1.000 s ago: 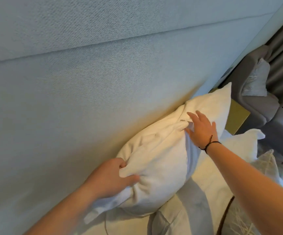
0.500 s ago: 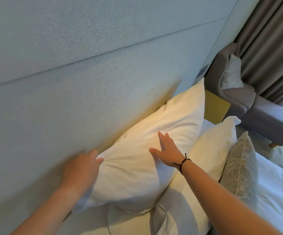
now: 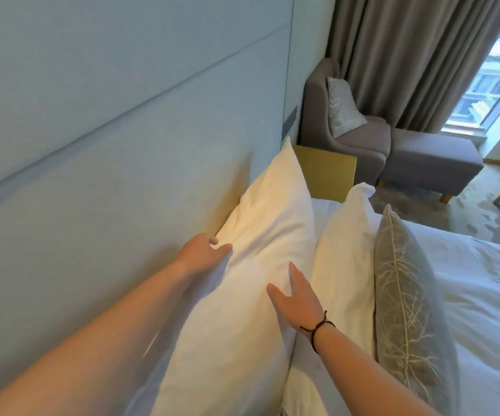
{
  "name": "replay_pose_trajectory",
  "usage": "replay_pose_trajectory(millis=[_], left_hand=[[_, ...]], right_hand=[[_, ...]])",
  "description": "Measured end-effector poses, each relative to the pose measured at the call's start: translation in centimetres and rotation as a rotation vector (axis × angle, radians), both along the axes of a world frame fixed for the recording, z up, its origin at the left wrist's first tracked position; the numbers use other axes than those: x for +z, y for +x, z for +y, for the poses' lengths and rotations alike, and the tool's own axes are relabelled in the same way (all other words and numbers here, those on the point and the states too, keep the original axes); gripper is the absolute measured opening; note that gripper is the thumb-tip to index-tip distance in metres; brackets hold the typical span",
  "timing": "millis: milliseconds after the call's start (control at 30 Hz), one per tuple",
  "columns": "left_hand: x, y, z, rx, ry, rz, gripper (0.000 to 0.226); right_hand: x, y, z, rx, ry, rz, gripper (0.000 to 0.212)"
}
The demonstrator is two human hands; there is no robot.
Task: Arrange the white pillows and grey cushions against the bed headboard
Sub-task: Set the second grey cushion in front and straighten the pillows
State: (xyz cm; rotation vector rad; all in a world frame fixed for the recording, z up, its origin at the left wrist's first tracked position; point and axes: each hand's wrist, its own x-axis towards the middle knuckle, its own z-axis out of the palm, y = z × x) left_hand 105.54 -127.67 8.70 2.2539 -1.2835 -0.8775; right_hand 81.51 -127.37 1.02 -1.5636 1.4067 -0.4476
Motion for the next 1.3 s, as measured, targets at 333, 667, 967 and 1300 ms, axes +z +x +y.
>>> replay_pose_trajectory(millis=[333,667,967,1300], left_hand=[[-0.4,-5.2,-16.0,-0.049,-0.114,-0.229,0.038],[2.1,-0.4,-19.6,-0.436,-0.183,-1.146,0.015],[-0.5,-0.6,-14.7,-0.365,-0.179,-0.881,0.026],[0.1,-0.2,6.2,-0.215,0.021,-0.499,0.035]], right_hand=[[-2.6,1.9,-0.8,-0.116,0.004,-0.080,0.097],[-2.0,3.9,-0.2,-0.015,0.042,0.032,0.084],[-1.0,3.4,1.6,0.016,0.155,0.023,0.094],[-0.2,4.3,5.2,0.006,0.073,0.006,0.087]])
